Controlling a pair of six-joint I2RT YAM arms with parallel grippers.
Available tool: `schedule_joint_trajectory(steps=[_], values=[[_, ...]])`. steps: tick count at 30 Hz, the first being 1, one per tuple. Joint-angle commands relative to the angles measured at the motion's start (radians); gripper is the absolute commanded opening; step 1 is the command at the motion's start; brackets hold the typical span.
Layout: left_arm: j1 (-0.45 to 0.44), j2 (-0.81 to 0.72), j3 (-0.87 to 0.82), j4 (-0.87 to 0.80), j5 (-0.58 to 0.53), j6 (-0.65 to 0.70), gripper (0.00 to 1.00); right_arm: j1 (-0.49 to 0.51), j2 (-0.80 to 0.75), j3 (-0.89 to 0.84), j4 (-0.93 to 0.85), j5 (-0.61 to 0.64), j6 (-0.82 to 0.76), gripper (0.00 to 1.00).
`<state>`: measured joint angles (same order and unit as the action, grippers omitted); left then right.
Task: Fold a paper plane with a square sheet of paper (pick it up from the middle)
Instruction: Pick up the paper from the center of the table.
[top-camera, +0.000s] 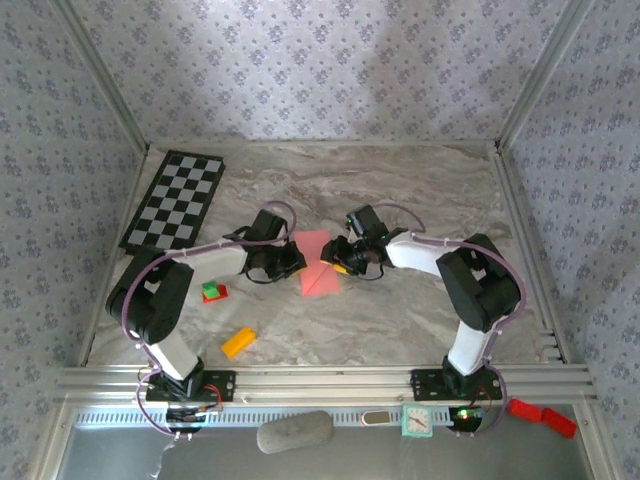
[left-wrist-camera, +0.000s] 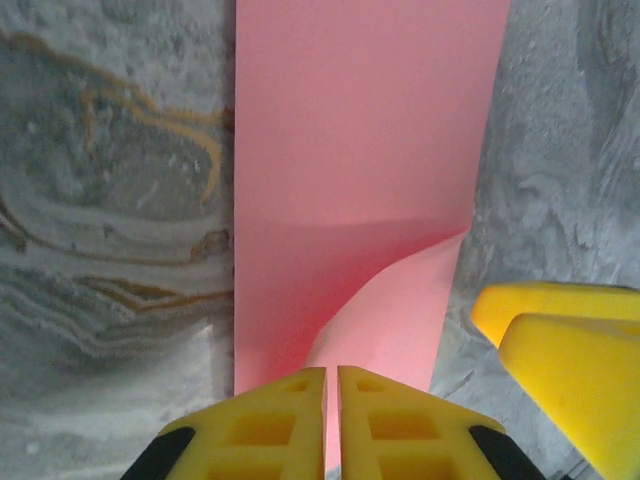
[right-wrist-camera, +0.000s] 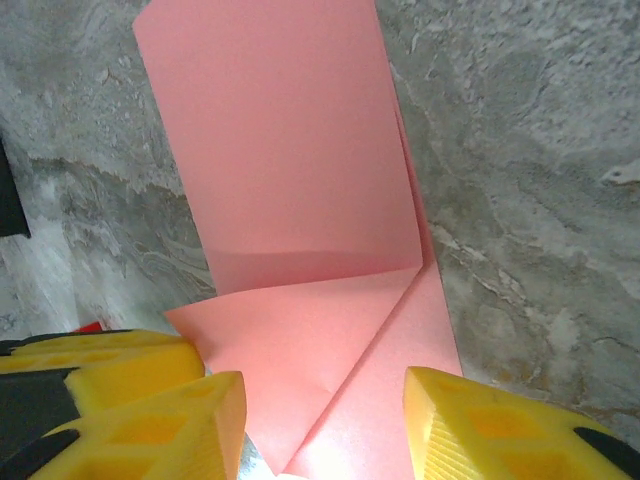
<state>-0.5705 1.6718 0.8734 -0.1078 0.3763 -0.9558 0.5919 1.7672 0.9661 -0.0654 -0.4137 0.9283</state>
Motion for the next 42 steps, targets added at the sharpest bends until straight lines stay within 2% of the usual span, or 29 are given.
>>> schedule_joint_trajectory(steps=[1,20,32,42], values=[[0.013,0.027,-0.005,0.056,-0.015,-0.016,0.12,0.009,-0.012,-0.004,0.011,0.031,0.042,0.48],[0.026,0.086,-0.078,0.066,-0.032,-0.07,0.11,0.025,0.047,0.044,-0.007,0.01,0.075,0.46],[0.027,0.092,-0.089,0.084,-0.019,-0.077,0.11,0.047,0.088,0.085,-0.034,-0.004,0.069,0.37],[0.029,0.091,-0.091,0.085,-0.02,-0.078,0.11,0.044,0.041,0.055,-0.062,0.073,0.067,0.4]])
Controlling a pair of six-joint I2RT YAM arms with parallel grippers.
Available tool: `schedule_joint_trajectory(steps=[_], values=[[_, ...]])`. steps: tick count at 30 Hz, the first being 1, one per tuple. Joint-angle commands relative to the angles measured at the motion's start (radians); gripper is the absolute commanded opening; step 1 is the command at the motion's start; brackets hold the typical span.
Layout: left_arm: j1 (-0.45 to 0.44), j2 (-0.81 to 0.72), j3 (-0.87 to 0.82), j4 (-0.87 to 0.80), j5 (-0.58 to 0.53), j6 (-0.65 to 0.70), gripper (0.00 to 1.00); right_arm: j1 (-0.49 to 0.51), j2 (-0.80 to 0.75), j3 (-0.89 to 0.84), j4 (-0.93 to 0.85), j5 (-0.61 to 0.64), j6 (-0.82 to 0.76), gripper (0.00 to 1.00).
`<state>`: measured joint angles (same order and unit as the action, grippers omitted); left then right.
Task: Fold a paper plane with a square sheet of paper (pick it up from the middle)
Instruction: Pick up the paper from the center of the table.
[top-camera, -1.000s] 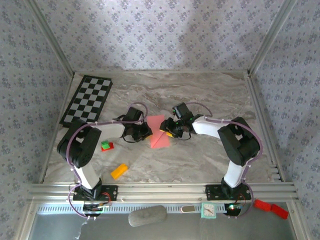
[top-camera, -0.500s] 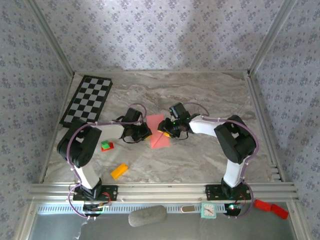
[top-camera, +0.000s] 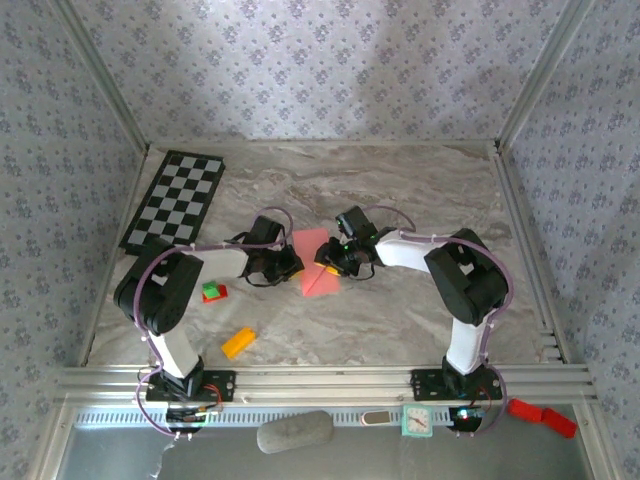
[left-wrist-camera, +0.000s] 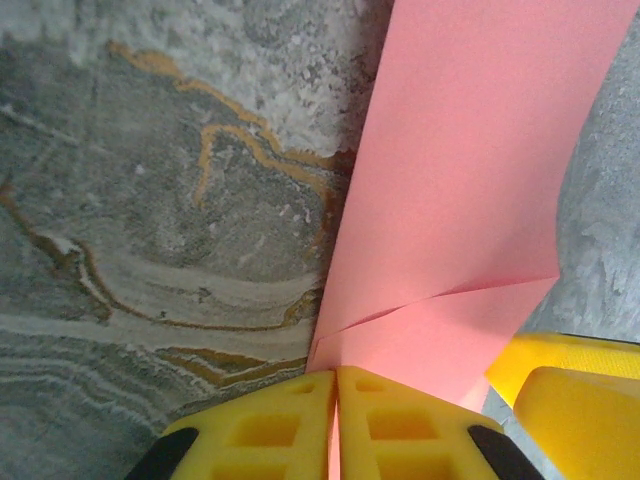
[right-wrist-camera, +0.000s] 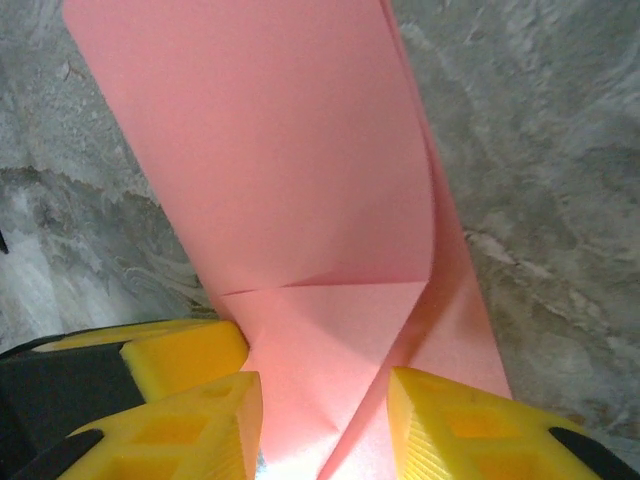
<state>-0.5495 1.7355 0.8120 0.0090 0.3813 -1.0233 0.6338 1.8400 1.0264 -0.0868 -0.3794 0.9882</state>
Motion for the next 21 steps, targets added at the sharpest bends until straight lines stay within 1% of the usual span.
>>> schedule_joint_trajectory(steps=[1,8,14,17,21], values=[[0.008,0.027,-0.03,-0.032,-0.025,-0.012,0.11,0.002,-0.03,-0.003,-0.048,0.043,0.006,0.4],[0.009,0.025,-0.029,-0.029,-0.022,-0.014,0.11,0.014,0.011,0.022,-0.027,-0.011,0.001,0.37],[0.008,0.021,-0.034,-0.029,-0.023,-0.014,0.11,0.019,0.022,0.016,0.038,-0.072,0.006,0.33],[0.01,0.018,-0.034,-0.028,-0.022,-0.015,0.11,0.021,0.022,0.008,0.062,-0.086,0.006,0.3],[0.011,0.009,-0.032,-0.029,-0.02,-0.014,0.11,0.022,0.024,-0.007,0.088,-0.095,0.007,0.23]])
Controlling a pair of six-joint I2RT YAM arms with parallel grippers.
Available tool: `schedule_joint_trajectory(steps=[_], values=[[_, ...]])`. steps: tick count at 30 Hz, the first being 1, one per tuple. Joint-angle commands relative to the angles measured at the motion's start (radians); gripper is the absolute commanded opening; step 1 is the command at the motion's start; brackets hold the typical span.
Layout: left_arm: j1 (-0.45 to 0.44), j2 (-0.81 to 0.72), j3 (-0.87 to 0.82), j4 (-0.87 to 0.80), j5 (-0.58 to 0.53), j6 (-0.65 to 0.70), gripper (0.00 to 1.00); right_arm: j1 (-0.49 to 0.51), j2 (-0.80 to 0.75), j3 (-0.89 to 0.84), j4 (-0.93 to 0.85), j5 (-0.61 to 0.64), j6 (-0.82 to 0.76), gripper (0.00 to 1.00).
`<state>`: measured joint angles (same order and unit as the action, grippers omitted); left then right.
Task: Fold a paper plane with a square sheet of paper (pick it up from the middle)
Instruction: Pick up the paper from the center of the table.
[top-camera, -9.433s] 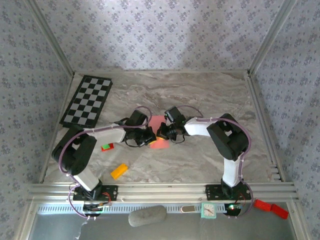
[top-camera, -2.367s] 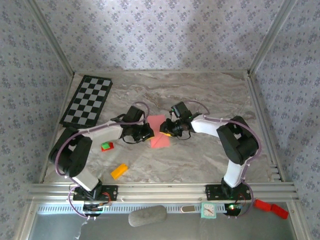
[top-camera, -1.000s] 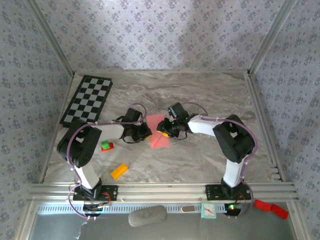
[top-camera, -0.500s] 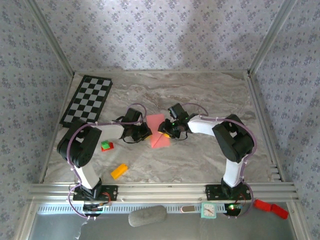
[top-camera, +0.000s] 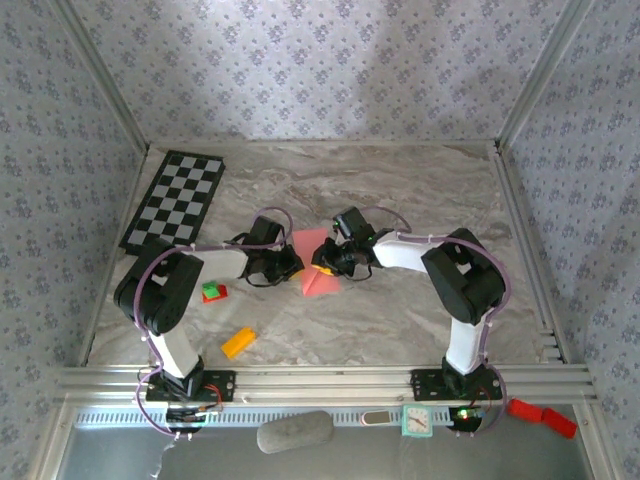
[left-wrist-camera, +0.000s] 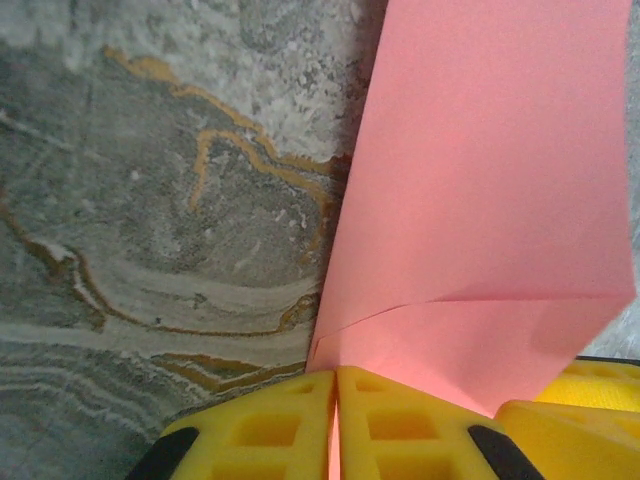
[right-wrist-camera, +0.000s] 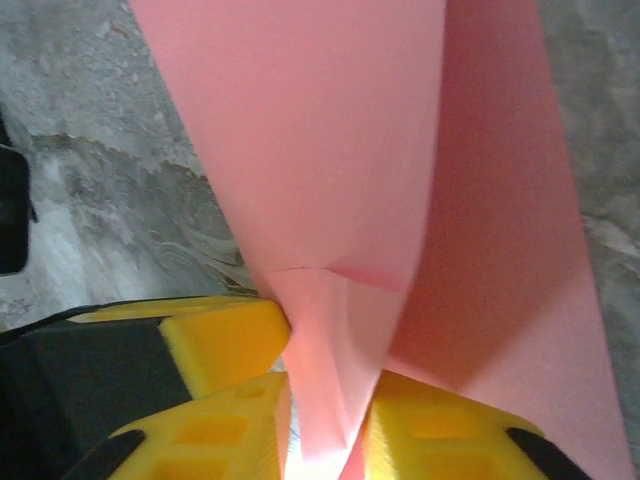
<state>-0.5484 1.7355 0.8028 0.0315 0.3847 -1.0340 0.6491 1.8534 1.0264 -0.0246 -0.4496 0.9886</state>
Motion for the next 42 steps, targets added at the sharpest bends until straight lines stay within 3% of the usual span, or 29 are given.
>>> schedule_joint_trajectory(steps=[1,10,16,22,26,30,35,42], values=[[0.01,0.008,-0.021,-0.053,-0.023,0.001,0.11,0.008,0.013,-0.007,0.028,-0.025,0.007,0.21],[0.028,-0.026,-0.013,-0.054,0.017,0.03,0.14,0.006,0.027,0.0,0.016,-0.009,-0.01,0.09],[0.085,-0.144,-0.025,-0.106,0.065,0.083,0.24,-0.009,-0.045,-0.012,0.056,0.002,-0.061,0.01],[0.116,-0.313,-0.058,-0.099,0.108,0.087,0.59,-0.049,-0.179,-0.048,0.161,-0.049,-0.098,0.0],[0.116,-0.382,-0.089,0.021,0.191,0.037,0.82,-0.089,-0.256,-0.078,0.273,-0.133,-0.067,0.0],[0.112,-0.411,-0.122,0.197,0.267,-0.052,0.97,-0.11,-0.306,-0.084,0.338,-0.2,-0.042,0.01],[0.093,-0.413,-0.131,0.376,0.317,-0.136,0.97,-0.113,-0.336,-0.08,0.394,-0.252,-0.004,0.01],[0.091,-0.44,-0.146,0.52,0.328,-0.179,0.85,-0.121,-0.331,-0.091,0.453,-0.293,0.051,0.02]])
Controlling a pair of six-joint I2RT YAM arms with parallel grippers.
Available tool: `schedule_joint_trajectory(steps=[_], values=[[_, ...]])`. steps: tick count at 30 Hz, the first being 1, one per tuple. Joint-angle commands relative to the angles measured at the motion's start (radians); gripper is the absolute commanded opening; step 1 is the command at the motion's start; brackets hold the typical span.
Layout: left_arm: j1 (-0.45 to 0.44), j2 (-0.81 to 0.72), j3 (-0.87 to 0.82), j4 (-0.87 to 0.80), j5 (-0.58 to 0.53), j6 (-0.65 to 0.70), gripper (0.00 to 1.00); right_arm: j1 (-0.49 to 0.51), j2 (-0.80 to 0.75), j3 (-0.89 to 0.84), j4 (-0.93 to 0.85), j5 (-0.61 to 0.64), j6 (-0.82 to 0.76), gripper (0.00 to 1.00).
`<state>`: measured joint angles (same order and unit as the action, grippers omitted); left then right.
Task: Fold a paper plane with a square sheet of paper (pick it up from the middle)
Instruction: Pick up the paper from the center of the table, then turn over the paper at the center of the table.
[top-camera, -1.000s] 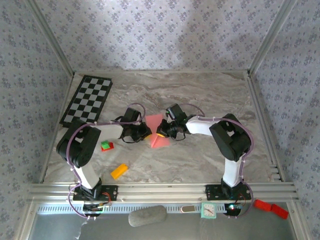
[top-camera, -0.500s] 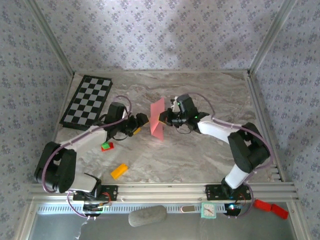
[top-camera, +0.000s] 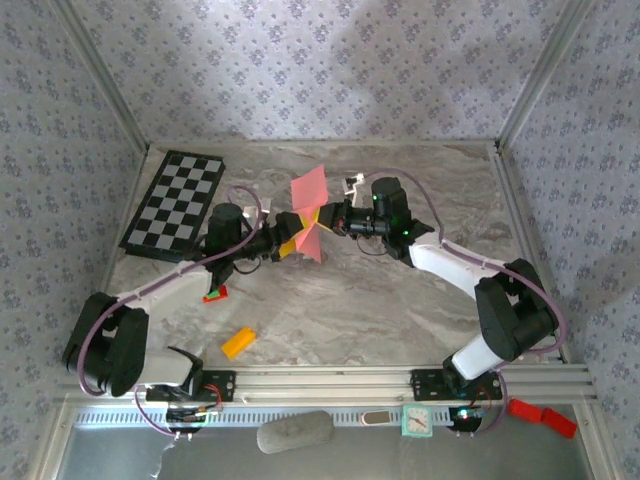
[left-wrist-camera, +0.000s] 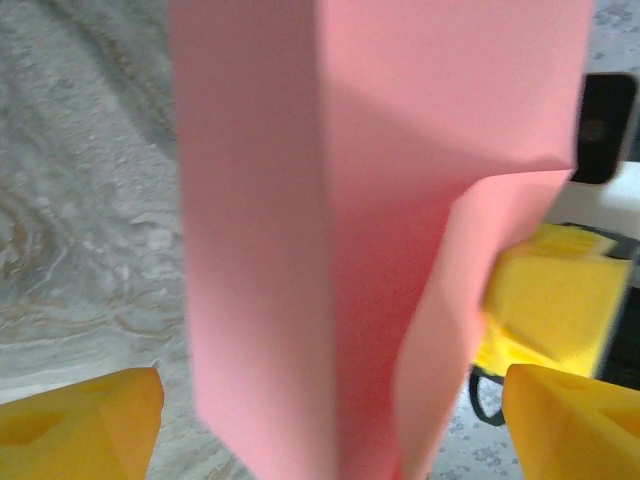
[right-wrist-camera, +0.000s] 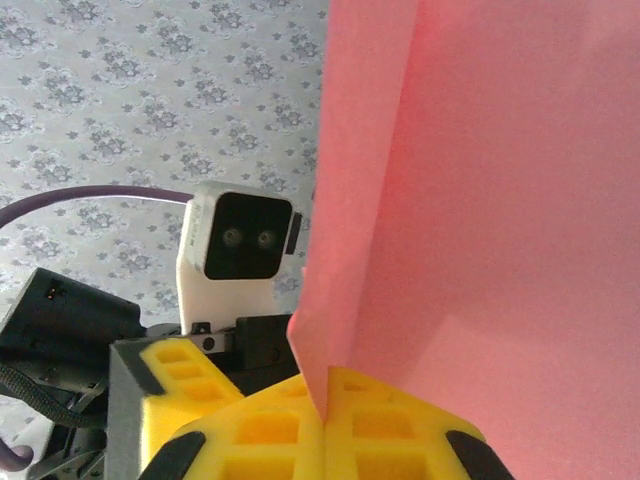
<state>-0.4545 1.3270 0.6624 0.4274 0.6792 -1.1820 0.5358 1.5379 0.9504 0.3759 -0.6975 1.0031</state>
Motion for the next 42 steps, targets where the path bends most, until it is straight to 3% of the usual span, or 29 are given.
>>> schedule_joint_trajectory(steps=[1,13,21,26,30,33,35,39,42], values=[[-0.003,-0.031,-0.005,0.134,0.036,-0.034,0.82,-0.008,-0.016,-0.016,0.056,-0.049,0.041,0.02],[-0.004,-0.049,-0.014,0.165,0.017,-0.065,0.5,-0.015,-0.014,-0.03,0.086,-0.066,0.072,0.05],[-0.004,-0.054,-0.032,0.181,-0.009,-0.059,0.27,-0.02,-0.014,-0.05,0.082,-0.06,0.075,0.13],[-0.003,-0.058,-0.03,0.142,-0.016,-0.037,0.13,-0.023,-0.031,-0.05,0.026,-0.048,0.044,0.25],[0.007,-0.067,-0.016,0.047,-0.027,0.011,0.09,-0.035,-0.073,-0.052,-0.082,0.007,-0.024,0.41],[0.017,-0.087,0.012,-0.112,-0.055,0.094,0.08,-0.054,-0.114,-0.05,-0.196,0.071,-0.091,0.51],[0.013,-0.106,0.067,-0.313,-0.122,0.209,0.08,-0.067,-0.145,-0.039,-0.301,0.139,-0.15,0.57],[-0.048,-0.109,0.253,-0.81,-0.442,0.467,0.09,-0.084,-0.201,-0.012,-0.505,0.321,-0.252,0.66],[-0.097,-0.063,0.368,-1.032,-0.668,0.555,0.09,-0.09,-0.227,0.001,-0.61,0.439,-0.291,0.7]])
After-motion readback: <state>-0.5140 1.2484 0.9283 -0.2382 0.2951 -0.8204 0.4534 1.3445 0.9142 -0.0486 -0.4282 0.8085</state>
